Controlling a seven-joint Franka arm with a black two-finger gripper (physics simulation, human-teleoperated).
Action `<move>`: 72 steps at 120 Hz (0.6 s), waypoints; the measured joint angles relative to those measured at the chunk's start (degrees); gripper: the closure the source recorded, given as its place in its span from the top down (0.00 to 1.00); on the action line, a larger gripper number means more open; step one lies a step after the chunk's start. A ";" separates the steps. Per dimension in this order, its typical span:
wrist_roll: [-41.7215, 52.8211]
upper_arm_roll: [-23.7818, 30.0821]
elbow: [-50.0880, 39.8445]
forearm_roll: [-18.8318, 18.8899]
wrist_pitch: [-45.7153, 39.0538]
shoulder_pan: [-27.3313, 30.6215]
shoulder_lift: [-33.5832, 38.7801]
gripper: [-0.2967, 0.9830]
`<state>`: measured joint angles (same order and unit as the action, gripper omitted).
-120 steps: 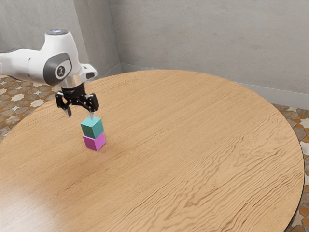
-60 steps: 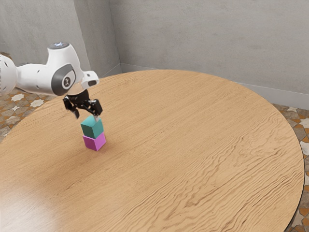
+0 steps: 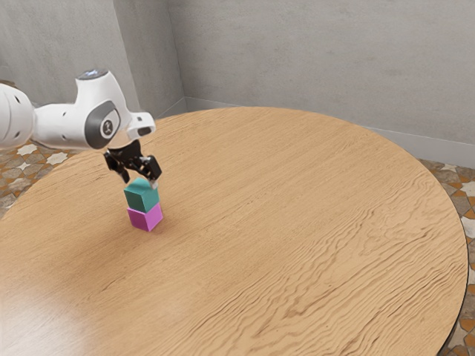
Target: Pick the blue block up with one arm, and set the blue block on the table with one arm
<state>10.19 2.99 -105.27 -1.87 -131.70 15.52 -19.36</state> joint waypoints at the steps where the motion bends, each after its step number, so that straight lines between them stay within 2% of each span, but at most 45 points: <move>1: 0.09 0.00 -0.18 -0.10 -0.05 0.01 0.02 0.77; 72: 4.08 -0.09 -1.85 -2.21 -1.44 1.45 -1.17 0.77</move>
<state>14.26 2.90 -107.12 -4.09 -133.14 16.97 -20.54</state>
